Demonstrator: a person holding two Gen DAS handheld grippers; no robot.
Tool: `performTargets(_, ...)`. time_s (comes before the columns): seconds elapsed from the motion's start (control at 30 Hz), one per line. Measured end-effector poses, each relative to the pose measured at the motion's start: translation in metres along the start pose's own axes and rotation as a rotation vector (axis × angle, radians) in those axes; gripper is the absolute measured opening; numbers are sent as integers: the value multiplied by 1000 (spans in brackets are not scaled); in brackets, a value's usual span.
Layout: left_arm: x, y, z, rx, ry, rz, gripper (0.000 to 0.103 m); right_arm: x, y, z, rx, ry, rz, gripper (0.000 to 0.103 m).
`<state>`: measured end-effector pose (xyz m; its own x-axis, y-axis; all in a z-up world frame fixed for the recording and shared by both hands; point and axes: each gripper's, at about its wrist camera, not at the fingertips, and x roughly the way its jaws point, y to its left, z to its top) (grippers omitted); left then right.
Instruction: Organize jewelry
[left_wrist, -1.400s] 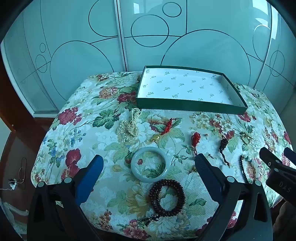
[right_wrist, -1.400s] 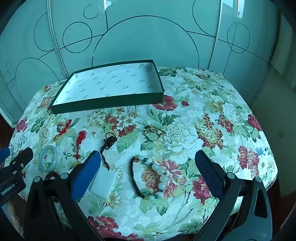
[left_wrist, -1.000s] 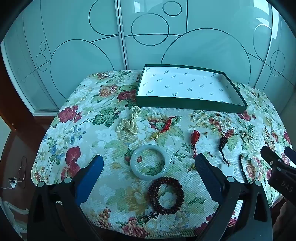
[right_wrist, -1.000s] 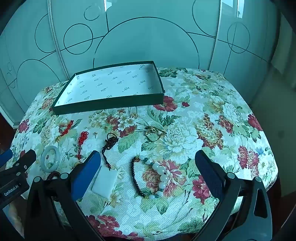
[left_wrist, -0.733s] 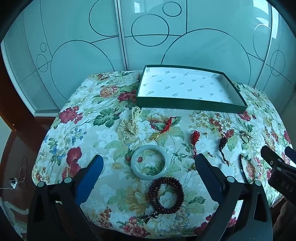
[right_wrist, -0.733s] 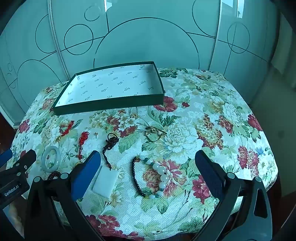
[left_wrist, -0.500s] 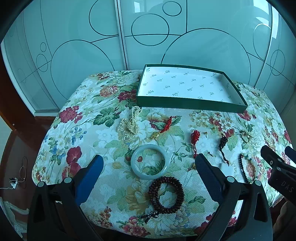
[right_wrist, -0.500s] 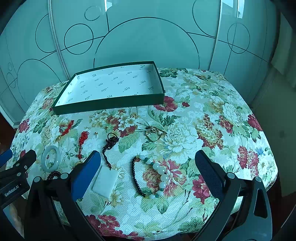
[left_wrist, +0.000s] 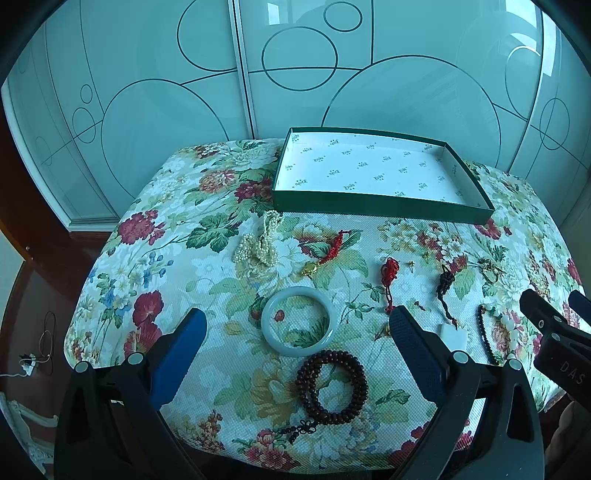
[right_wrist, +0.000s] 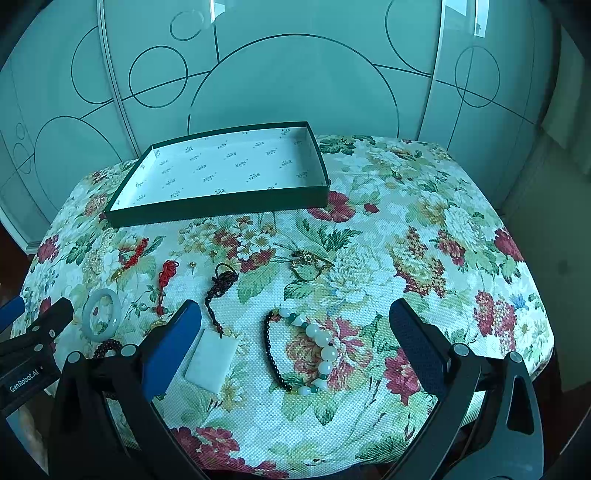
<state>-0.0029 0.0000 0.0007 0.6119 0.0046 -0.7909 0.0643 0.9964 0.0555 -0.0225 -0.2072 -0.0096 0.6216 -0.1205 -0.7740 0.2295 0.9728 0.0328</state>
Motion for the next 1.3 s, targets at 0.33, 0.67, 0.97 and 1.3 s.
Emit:
performTargets(0.33, 0, 0, -4, 0, 3, 0, 98, 0, 0, 0, -1, 1, 1, 101)
performTargets(0.67, 0, 0, -4, 1, 5, 1, 98, 0, 0, 0, -1, 2, 1, 101)
performTargets(0.97, 0, 0, -4, 1, 5, 0, 98, 0, 0, 0, -2, 2, 1, 101)
performTargets(1.3, 1, -3, -7, 4, 13, -8, 98, 0, 1, 0, -1, 2, 1, 101)
